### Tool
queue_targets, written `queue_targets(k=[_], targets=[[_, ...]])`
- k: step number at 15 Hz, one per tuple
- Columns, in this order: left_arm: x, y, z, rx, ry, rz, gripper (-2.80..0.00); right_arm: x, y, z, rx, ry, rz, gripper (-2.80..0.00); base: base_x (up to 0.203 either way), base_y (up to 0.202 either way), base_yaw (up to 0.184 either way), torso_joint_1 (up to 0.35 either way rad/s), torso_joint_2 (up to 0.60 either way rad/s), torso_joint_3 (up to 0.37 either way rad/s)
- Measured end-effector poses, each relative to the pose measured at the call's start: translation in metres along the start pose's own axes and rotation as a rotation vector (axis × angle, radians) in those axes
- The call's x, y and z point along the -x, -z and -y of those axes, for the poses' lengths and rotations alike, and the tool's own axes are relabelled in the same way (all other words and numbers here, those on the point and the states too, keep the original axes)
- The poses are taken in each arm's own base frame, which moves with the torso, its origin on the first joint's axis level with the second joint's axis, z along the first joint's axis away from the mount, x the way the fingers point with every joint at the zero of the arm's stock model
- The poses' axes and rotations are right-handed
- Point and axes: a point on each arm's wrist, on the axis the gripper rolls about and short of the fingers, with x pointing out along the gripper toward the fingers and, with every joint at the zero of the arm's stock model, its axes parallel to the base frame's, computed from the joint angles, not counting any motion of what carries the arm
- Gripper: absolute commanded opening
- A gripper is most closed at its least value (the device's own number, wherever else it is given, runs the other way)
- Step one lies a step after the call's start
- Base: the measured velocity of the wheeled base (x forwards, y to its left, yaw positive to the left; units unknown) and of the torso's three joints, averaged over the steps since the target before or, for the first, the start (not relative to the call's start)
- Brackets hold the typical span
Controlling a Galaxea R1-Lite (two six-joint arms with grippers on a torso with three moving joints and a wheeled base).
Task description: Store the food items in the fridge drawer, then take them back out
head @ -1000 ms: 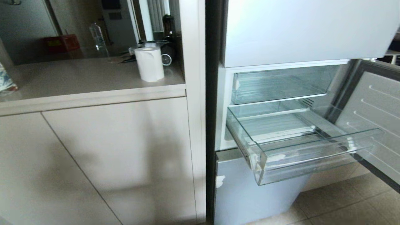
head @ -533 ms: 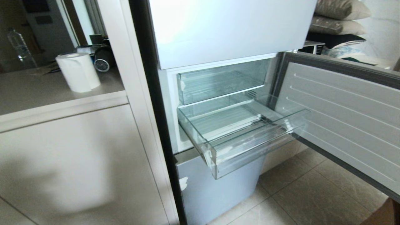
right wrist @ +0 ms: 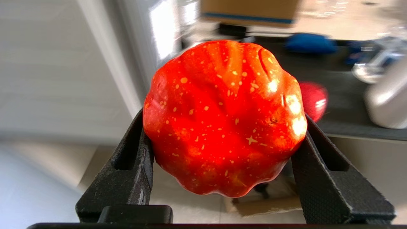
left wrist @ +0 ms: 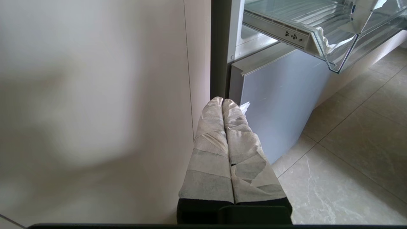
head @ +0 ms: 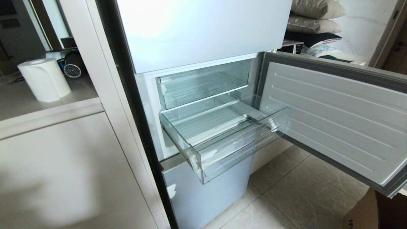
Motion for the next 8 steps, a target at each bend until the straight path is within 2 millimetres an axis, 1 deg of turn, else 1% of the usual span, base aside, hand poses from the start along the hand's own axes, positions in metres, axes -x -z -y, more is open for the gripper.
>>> queue_targets(k=[3, 8], targets=[[0.000, 0.000, 0.000, 0.000, 0.000, 0.000, -2.80, -0.025, -0.016, 0.019, -0.064, 0.130, -0.007, -2.80, 0.000, 0.000, 0.000, 0.000, 0.00, 0.000], [0.000, 0.000, 0.000, 0.000, 0.000, 0.000, -2.80, -0.069, -0.028, 0.059, -0.091, 0.287, 0.052, -2.80, 0.000, 0.000, 0.000, 0.000, 0.00, 0.000]])
